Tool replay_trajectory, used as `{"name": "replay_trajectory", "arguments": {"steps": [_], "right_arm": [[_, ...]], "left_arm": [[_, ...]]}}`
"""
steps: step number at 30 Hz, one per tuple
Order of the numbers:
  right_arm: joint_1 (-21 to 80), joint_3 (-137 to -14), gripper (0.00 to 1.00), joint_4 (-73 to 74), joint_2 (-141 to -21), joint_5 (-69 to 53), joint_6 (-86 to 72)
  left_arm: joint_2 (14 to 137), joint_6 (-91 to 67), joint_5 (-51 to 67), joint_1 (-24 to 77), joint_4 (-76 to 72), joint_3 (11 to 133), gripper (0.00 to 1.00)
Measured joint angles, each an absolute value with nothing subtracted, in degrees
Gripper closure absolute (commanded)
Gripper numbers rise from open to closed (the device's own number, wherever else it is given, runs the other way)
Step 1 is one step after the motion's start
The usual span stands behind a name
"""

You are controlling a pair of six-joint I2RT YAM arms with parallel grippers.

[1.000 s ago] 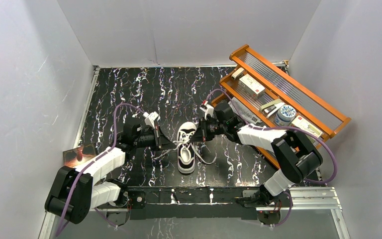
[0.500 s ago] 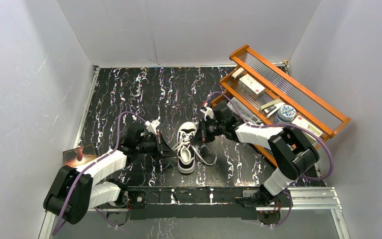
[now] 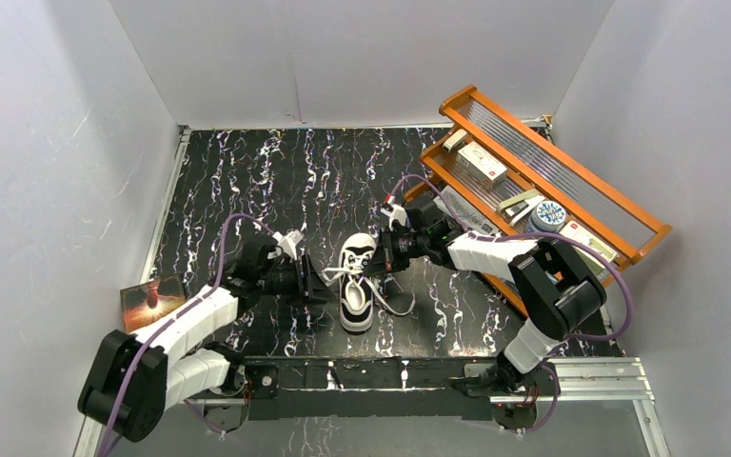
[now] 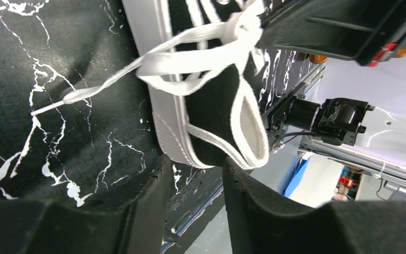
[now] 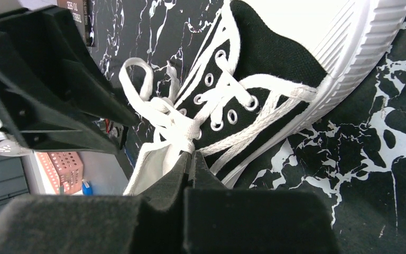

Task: Tie the shoes

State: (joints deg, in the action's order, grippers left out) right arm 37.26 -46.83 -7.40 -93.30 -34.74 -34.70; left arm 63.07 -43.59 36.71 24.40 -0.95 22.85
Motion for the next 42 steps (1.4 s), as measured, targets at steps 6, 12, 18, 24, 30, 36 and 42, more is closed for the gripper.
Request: {"name": "replay_trajectory", "arguments": {"steps": [6,12,18,24,30,36,42], "right_arm": [[37.3,-47.1,1.0,-6.8,-93.3,-34.9,-33.8],[37.3,-48.2,1.0,-5.3,-93.3,-35.2,-32.3],[37.4,-49.0,1.0,-4.0,-93.3,-35.4,-31.2],[37.5,-49.0,1.0,-3.9,-93.3,-35.8,-31.1],[37.6,-48.9,1.0,-4.0,-93.3,-35.8,-31.1],[37.6,-49.0,1.0,-4.1,-93.3,-35.8,-31.2],[37.6,-48.9,1.0,-4.4,-93.3,-35.8,-31.3]], "left_arm": [[57.5,-39.4,34.7,24.4,10.0,30.4,0.45],[64.4,-32.6,36.1,24.1,15.0,45.5,0.44],[85.5,-26.5,41.3,23.6,9.3,54.5,0.55],[96.8,-24.1,45.5,23.5,7.6,55.2,0.62],[97.0,-23.1,47.7,23.7,5.6,55.1,0.76],[97.0,-22.5,49.1,23.7,5.1,55.0,0.77],[97.0,-21.3,49.2,23.7,6.3,53.7,0.79]]}}
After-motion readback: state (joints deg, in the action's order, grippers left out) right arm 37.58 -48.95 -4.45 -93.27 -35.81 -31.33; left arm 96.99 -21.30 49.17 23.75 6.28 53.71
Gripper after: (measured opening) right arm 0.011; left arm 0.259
